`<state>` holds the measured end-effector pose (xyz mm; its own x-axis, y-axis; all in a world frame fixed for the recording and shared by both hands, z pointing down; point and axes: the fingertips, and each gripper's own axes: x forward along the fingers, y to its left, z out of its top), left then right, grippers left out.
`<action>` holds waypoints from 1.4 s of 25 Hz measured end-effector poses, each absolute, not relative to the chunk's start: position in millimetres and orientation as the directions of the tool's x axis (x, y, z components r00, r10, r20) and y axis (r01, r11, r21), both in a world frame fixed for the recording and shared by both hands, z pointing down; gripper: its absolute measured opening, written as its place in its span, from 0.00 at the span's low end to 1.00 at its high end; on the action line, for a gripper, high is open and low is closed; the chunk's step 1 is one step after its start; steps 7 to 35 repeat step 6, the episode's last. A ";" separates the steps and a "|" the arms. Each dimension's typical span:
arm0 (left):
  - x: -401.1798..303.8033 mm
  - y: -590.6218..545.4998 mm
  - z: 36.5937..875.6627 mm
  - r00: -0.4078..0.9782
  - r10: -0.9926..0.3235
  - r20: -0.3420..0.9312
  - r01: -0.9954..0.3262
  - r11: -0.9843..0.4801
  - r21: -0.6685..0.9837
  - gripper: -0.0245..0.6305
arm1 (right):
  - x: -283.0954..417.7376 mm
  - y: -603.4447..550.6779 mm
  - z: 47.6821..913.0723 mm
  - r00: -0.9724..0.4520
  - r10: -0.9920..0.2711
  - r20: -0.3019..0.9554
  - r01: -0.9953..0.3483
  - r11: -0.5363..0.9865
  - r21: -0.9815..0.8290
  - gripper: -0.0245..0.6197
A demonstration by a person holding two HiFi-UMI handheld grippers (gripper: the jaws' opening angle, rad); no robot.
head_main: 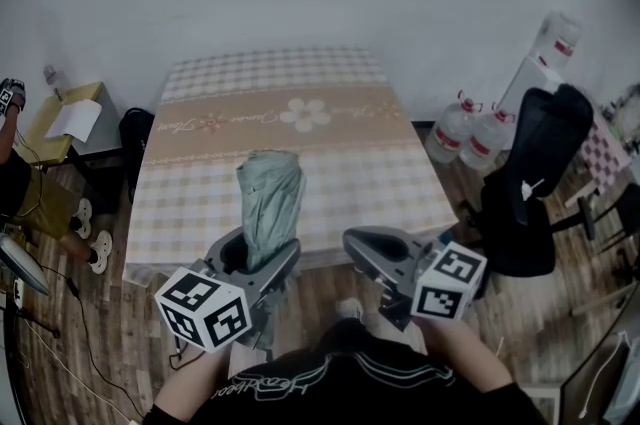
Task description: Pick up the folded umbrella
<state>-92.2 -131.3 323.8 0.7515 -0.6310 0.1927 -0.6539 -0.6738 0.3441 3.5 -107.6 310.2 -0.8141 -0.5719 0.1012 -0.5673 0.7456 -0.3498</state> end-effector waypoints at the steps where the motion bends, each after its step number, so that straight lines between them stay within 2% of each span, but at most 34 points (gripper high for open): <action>1: -92.2 -130.4 323.5 0.753 -0.630 0.193 -0.653 -0.675 0.345 0.46 | 3.1 -106.8 309.5 -0.814 -0.573 0.100 -0.568 0.745 -0.350 0.05; 35: -92.6 -125.8 320.1 0.754 -0.628 0.193 -0.651 -0.678 0.342 0.46 | 1.4 -102.5 304.7 -0.811 -0.578 0.090 -0.570 0.745 -0.347 0.06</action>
